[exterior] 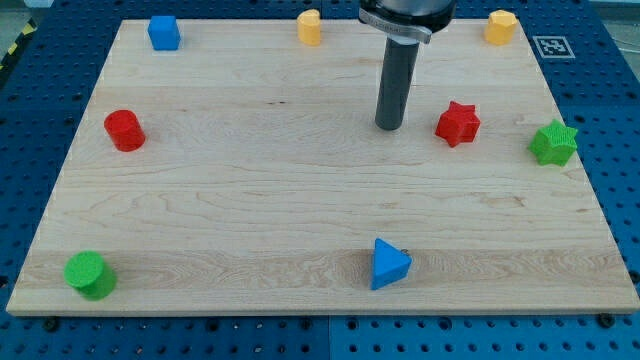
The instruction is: Move the red star to the bottom right corner
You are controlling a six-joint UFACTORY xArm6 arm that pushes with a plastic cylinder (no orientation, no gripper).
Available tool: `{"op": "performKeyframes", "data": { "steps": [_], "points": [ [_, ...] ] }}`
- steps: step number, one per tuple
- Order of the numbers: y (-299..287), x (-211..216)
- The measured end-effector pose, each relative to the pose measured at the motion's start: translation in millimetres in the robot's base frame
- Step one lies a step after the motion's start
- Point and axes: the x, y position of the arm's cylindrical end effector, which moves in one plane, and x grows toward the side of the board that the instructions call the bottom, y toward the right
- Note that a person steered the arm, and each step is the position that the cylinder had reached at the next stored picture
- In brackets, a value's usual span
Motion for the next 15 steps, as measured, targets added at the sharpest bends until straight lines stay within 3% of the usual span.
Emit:
{"op": "performKeyframes", "data": {
  "steps": [3, 4, 7, 15],
  "points": [
    [48.5, -33.9],
    [74.0, -17.9],
    [78.0, 30.5],
    [105.4, 45.2]
  ]
}}
